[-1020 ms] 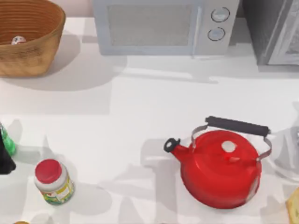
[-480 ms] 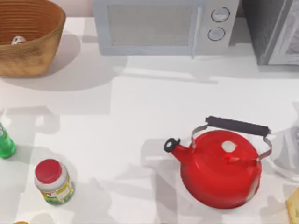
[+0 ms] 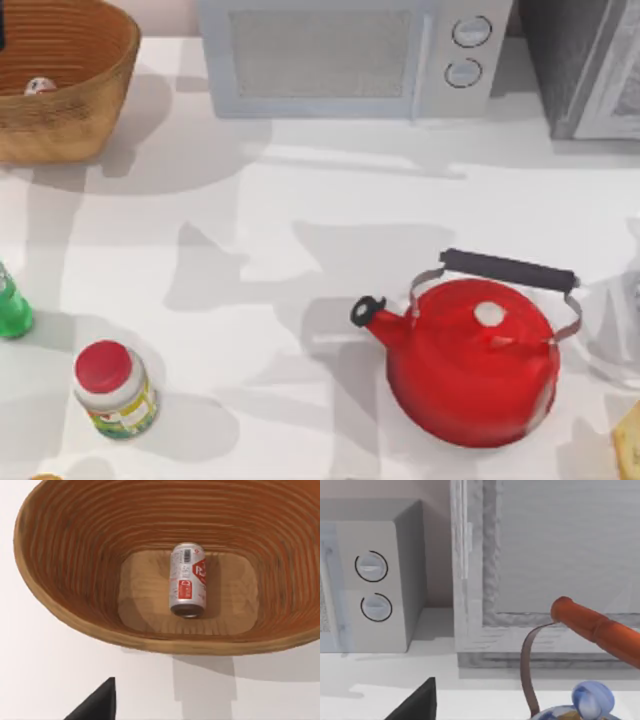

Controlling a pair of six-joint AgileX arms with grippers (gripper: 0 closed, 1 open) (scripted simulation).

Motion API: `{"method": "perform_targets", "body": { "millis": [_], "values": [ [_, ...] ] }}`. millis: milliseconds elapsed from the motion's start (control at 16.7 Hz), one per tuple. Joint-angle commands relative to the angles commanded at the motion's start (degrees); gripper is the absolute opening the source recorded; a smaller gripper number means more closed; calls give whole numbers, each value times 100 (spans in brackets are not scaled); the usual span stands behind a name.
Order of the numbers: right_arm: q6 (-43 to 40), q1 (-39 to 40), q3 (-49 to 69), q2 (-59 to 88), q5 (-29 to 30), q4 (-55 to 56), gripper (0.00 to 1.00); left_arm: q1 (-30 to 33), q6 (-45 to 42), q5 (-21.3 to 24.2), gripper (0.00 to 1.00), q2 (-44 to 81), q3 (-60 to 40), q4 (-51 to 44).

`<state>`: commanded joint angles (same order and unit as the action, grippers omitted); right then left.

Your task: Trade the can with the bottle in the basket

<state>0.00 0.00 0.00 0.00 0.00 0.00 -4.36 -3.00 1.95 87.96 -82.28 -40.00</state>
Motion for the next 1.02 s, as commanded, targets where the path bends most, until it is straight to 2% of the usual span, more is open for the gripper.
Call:
{"method": "perform_targets", "body": {
  "millis": [300,600,780,1020],
  "values": [
    [0,0,0,0,0,0,100,-40,-132,158,100,2784,-2645,-1261],
    [0,0,0,0,0,0,100,-61,-240,284,100,4813,-4631,-2175],
    [0,0,0,0,0,0,100,-65,-279,327,100,5479,-5299,-2473],
    [0,0,0,0,0,0,100,-66,-290,339,100,5664,-5487,-2556]
  ]
}}
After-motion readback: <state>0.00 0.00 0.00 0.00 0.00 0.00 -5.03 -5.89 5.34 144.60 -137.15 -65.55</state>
